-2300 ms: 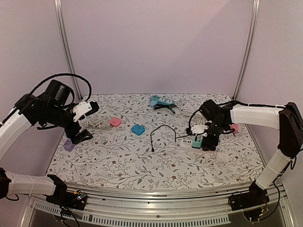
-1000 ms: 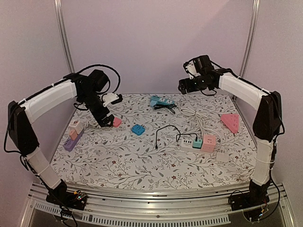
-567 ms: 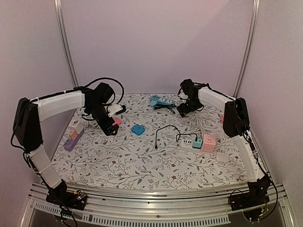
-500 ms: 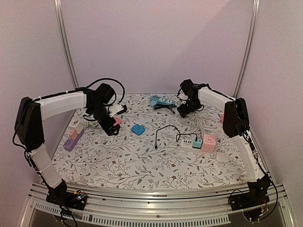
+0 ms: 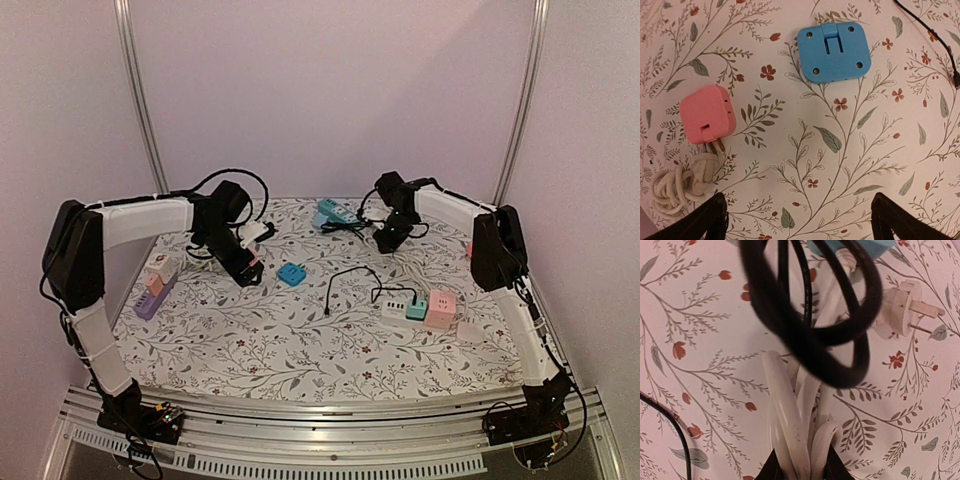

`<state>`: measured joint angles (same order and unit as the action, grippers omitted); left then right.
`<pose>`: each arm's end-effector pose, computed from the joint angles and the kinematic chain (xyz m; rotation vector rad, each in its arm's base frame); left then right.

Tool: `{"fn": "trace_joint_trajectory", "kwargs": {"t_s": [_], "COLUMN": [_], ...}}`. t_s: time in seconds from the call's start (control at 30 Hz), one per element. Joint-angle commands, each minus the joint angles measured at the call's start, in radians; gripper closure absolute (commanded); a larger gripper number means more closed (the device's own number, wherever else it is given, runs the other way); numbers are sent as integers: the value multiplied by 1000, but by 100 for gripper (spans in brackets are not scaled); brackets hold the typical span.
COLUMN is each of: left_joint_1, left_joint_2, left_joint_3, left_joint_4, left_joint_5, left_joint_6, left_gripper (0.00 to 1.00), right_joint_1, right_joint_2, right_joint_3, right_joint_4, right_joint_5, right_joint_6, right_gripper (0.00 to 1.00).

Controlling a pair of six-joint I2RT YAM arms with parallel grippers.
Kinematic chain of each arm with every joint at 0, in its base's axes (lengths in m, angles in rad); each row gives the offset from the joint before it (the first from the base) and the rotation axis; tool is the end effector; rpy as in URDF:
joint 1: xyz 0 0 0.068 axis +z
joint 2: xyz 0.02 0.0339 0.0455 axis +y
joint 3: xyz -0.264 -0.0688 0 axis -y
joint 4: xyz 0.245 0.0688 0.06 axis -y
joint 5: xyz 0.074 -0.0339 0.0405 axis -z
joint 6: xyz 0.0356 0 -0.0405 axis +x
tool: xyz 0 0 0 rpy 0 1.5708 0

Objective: Insert the plug
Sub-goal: Move the socket to the center of the board.

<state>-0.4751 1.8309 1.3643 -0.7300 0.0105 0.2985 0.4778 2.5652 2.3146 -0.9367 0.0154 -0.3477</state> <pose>0.3322 -0.1713 0.2100 1.0471 2.5635 -0.0607 0.4750 0.2453 0.1531 -1.1025 2.5279 0.0136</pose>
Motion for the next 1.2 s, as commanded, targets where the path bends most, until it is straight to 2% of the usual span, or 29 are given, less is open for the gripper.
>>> {"fn": "trace_joint_trajectory", "kwargs": {"t_s": [0.0,0.13,0.27,0.43,0.67,0.87,0.93,1.03,1.13,1.17], "left_joint_1": [23,50,89,137,150,151,151,148,147,146], "left_joint_2": [-64,-125,-178,-227,-250,-270,-282,-299,-301,-298], "left_joint_3": [-5,-42,-79,-118,-163,-200,-216,-240,-255,-259], "left_joint_4": [41,48,47,42,35,20,8,-5,-6,-6], "left_joint_5": [-7,-28,-41,-46,-41,-6,43,105,129,128], "left_joint_6": [5,16,29,49,68,101,121,140,150,153], "left_gripper": [1,0,1,1,0,1,1,0,0,1], "right_joint_1": [181,279,335,390,478,497,498,499,494,493], "right_joint_2": [7,18,-15,-147,-336,-422,-458,-506,-543,-550], "right_joint_3": [-58,-67,-107,-274,-531,-638,-671,-695,-686,-676], "right_joint_4": [-81,-79,-80,-45,28,35,43,73,123,147], "right_joint_5": [-99,-24,-49,-101,-133,-148,-150,-141,-165,-182], "right_joint_6": [-242,-388,-446,-516,-607,-599,-591,-550,-479,-441], "right_gripper": [85,90,91,90,88,85,80,63,37,32]}}
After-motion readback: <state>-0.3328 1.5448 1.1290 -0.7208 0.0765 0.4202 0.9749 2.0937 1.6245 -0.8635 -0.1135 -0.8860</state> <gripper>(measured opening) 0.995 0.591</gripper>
